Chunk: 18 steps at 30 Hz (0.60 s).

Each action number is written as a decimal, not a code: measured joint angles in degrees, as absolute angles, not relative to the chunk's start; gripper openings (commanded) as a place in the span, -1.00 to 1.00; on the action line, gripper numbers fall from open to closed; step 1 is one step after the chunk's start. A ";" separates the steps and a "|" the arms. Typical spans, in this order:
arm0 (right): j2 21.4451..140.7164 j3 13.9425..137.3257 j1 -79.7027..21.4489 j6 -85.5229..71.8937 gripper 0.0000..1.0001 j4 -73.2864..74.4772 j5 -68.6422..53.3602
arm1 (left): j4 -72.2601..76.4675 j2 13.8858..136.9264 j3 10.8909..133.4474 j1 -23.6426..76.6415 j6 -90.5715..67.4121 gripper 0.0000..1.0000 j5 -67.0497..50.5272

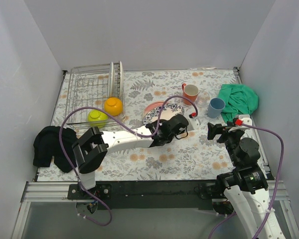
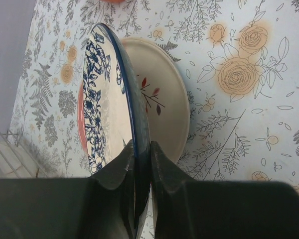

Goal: Unload the mixed dishes from the dish rack
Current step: Place the plate at the center of the board.

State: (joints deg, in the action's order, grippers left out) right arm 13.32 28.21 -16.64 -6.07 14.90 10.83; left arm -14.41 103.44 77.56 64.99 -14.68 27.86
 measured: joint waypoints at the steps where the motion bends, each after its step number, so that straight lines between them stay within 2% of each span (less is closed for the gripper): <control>1: 13.32 28.21 -16.62 -6.07 0.83 14.90 10.83 | -13.89 103.92 77.23 64.99 -14.48 -1.00 28.10; 8: 13.50 28.21 -16.64 -6.07 0.84 14.90 10.81 | -9.06 108.79 76.31 64.99 -12.32 -1.00 30.57; 11: 13.50 28.21 -16.64 -6.07 0.83 14.90 10.81 | -6.61 110.52 76.29 64.99 -10.74 -0.90 32.71; 18: 13.50 28.21 -16.64 -6.07 0.83 14.90 10.81 | -3.99 113.69 76.29 64.97 -9.39 -0.38 34.98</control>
State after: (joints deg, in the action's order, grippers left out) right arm 13.50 28.21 -16.64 -6.07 14.90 10.81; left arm -3.99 113.69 76.29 64.97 -9.39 34.98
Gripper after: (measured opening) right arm 0.917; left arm 0.228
